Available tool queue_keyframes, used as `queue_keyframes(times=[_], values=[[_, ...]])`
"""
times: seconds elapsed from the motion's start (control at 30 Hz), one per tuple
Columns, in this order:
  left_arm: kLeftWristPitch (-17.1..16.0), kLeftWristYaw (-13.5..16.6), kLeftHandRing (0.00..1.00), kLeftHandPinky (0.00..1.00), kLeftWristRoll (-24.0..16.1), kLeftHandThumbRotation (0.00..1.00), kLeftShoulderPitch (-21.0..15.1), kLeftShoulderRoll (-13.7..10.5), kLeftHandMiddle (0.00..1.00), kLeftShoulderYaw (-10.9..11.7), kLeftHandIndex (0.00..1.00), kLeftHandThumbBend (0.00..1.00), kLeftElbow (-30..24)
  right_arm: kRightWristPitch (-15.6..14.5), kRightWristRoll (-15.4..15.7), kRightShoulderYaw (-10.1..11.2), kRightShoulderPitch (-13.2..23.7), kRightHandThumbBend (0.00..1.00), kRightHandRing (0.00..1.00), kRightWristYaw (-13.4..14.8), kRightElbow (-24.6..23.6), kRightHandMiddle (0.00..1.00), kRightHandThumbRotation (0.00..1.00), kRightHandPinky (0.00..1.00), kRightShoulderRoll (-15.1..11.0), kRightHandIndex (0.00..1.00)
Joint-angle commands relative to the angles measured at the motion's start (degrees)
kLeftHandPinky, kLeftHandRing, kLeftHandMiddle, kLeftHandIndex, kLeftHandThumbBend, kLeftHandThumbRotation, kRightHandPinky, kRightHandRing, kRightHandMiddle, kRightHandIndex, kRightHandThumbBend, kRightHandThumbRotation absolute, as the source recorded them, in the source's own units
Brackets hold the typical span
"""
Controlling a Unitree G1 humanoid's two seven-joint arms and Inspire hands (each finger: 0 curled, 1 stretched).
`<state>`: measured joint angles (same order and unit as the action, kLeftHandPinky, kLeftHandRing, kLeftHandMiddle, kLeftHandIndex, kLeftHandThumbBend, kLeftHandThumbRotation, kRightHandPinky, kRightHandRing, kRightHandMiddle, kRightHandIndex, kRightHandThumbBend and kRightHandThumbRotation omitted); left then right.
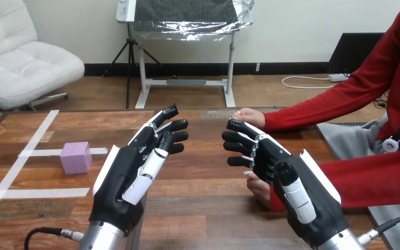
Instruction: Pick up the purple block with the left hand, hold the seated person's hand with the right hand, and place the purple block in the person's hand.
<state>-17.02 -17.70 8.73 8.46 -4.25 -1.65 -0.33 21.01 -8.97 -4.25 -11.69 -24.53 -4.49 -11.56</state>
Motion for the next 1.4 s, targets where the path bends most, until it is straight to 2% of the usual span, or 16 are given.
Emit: queue_keyframes(times=[0.0, 0.53, 0.7, 0.83, 1.0, 1.37], values=[[-0.5, -0.1, 0.81, 0.81, 0.2, 0.69, -3.0, -0.1, 0.83, -0.2, 0.88, 0.3, -1.9, -0.1, 0.0, 0.8, 2.7, 0.9, 0.87, 0.8, -2.9, 0.87, 1.0, 0.8, -0.2, 0.9], [-0.3, -0.1, 0.81, 0.84, 0.2, 0.69, -3.0, -0.2, 0.82, 0.0, 0.87, 0.31, -1.9, -0.1, 0.2, 0.7, 2.7, 0.91, 0.87, 0.9, -3.0, 0.87, 1.0, 0.81, -0.2, 0.89], [0.1, 0.9, 0.82, 0.85, -1.2, 0.69, -3.4, -0.6, 0.82, 0.1, 0.86, 0.3, -2.1, -0.1, 0.1, 0.8, 2.7, 0.91, 0.87, 1.0, -3.0, 0.87, 1.0, 0.8, -0.1, 0.89], [-1.9, 1.2, 0.83, 0.87, -2.0, 0.69, -5.3, -1.0, 0.82, 0.9, 0.86, 0.28, 0.1, -0.8, 0.3, 0.8, 2.6, 0.92, 0.87, 1.2, -3.5, 0.87, 1.0, 0.8, -0.2, 0.89], [-3.1, 2.0, 0.81, 0.84, -3.1, 0.68, -8.4, -1.5, 0.81, 2.0, 0.84, 0.28, 3.3, -1.2, -0.1, 0.8, 2.6, 0.92, 0.87, 0.9, -3.7, 0.88, 1.0, 0.8, -0.4, 0.9], [-2.4, 5.5, 0.86, 0.83, -8.0, 0.71, -16.1, -5.2, 0.83, 4.0, 0.85, 0.4, 10.5, -1.2, -0.4, 0.8, 2.8, 0.91, 0.88, 0.7, -3.5, 0.88, 1.0, 0.82, -0.2, 0.9]])
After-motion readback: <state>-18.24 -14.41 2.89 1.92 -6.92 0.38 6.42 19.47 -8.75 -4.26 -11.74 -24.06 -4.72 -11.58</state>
